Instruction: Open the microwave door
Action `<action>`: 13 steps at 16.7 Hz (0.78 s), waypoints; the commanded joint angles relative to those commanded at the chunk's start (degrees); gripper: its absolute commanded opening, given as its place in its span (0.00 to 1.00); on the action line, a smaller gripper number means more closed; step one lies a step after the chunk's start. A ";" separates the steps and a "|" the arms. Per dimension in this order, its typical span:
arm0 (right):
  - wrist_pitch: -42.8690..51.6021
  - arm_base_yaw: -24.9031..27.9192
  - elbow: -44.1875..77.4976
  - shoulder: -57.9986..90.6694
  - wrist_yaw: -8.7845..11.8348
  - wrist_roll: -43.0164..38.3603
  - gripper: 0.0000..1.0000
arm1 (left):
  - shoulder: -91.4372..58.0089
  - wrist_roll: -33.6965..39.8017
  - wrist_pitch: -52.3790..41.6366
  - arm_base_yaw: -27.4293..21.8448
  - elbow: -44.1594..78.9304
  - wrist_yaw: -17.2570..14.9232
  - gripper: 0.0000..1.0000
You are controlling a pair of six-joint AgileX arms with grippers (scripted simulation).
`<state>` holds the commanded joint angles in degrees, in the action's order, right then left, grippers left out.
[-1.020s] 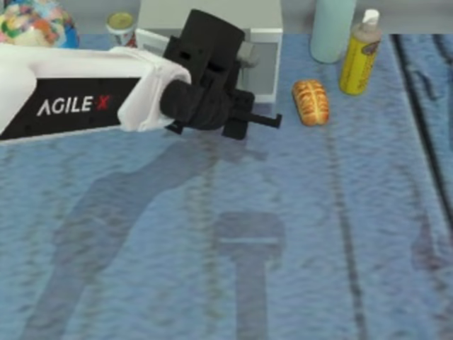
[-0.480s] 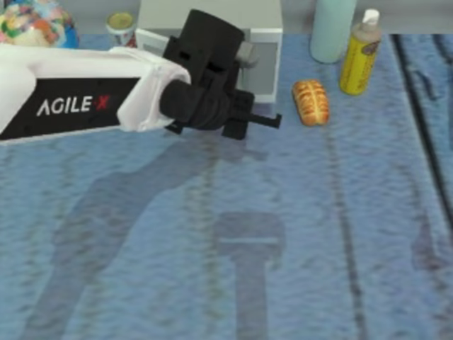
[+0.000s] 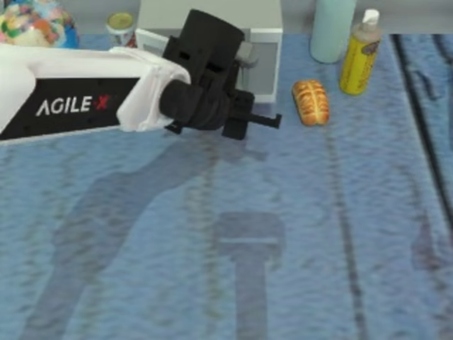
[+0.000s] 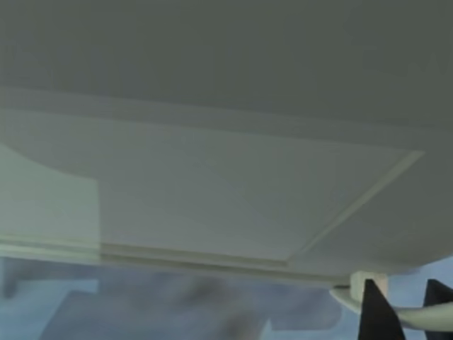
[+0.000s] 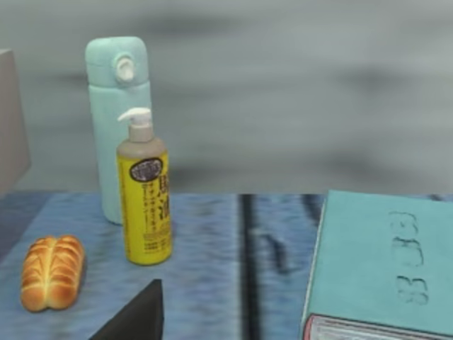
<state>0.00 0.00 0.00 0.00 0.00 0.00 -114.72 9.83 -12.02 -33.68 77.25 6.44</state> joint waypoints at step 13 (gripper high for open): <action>0.00 0.00 0.00 0.00 0.00 0.00 1.00 | 1.81 -3.10 1.15 0.95 -2.70 -2.64 0.00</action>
<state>0.00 0.00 0.00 0.00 0.00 0.00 -112.91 6.73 -10.87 -32.73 74.55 3.81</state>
